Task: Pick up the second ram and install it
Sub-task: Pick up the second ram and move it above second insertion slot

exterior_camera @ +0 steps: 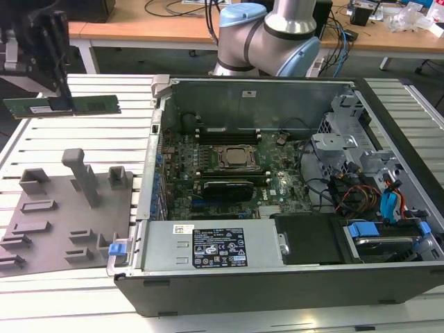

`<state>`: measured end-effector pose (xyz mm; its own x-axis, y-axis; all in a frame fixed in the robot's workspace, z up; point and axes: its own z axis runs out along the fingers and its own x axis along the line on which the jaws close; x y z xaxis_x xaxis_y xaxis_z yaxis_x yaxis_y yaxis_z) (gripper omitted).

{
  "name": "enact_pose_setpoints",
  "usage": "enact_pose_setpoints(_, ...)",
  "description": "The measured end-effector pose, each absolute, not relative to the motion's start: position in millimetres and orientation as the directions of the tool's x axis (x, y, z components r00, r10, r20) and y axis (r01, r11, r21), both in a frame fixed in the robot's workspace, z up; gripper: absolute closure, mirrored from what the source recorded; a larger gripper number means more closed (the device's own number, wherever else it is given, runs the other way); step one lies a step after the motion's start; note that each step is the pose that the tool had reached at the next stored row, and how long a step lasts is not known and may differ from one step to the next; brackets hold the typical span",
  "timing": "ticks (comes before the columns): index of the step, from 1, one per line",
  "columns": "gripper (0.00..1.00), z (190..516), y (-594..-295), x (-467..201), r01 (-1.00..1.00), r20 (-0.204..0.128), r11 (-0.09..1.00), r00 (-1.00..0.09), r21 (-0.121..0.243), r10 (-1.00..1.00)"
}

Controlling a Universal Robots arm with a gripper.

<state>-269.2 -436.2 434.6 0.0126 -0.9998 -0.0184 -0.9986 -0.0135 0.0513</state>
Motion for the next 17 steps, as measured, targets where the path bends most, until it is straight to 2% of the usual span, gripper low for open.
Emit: enact_pose_setpoints(17, 0.86, 434.5, -436.1, -192.8, -0.998, -0.019, -0.013, 0.012, 0.058, -1.0)
